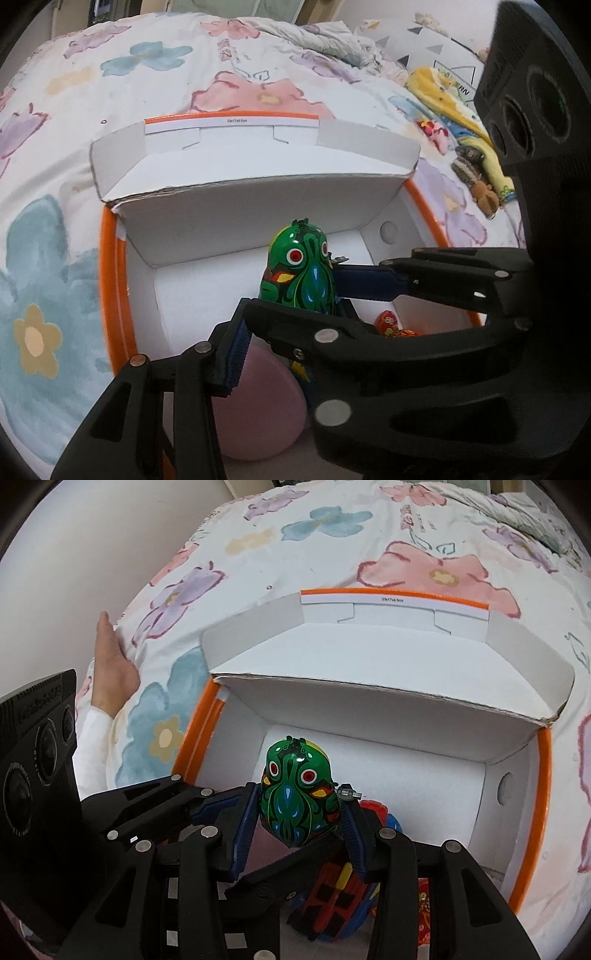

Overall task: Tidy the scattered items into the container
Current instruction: 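Set the frog down behind the pink case and open the right gripper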

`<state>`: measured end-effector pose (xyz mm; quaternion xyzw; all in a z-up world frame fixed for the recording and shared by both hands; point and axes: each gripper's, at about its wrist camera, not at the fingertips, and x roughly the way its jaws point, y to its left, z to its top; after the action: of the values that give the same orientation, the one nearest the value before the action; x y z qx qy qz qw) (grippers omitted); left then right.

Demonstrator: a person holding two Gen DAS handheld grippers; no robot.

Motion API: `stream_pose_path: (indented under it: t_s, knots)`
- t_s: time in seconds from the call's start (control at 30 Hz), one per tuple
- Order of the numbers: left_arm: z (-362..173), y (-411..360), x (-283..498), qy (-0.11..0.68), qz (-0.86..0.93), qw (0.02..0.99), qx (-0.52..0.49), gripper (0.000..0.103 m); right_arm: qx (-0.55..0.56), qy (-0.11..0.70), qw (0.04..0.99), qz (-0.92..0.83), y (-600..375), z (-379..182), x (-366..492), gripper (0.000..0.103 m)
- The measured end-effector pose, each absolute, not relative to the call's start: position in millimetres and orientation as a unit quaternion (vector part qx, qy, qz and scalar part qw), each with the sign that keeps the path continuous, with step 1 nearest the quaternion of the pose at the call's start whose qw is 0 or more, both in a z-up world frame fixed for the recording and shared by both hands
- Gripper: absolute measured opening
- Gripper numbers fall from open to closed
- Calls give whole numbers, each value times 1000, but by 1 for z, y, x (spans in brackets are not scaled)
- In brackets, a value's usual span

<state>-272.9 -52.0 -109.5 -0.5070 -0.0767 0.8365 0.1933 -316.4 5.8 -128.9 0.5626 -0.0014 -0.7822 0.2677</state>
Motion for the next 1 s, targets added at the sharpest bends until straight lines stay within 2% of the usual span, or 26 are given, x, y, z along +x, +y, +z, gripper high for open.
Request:
stream_pose_path:
  t_s: [0.13,0.33,0.4,0.47,0.53,0.57,0.8,0.83,0.87,1.0]
  knots:
    - [-113,-46,-275,-60,838,188,-509,47,566,-3,266,-780,8,-134,-320,41]
    - [-113,-36,-273,-38,837,201,-508,62,567,-13,267,-779,15,-143,-323,41]
    - [-113,-34,-272,-30,838,200,-507,63,569,-16,268,-777,17,-145,-322,42]
    - [-113,-34,-273,-28,838,197,-508,64,568,-17,268,-778,18,-145,-321,48]
    - [-114,-35,-274,-28,837,193,-511,65,569,-23,269,-777,20,-145,-321,69]
    - [-114,-34,-274,-27,837,193,-512,65,569,-26,270,-776,21,-146,-321,71]
    - [-102,-30,-264,-19,844,193,-500,74,556,-44,265,-787,31,-132,-314,72]
    - [-99,-29,-262,-17,846,194,-497,77,553,-47,265,-788,32,-129,-311,72]
    - [-94,-29,-260,-10,851,188,-490,84,551,-48,265,-790,33,-125,-308,72]
    - [-75,-32,-249,-10,862,185,-471,92,533,-50,272,-800,38,-103,-291,72]
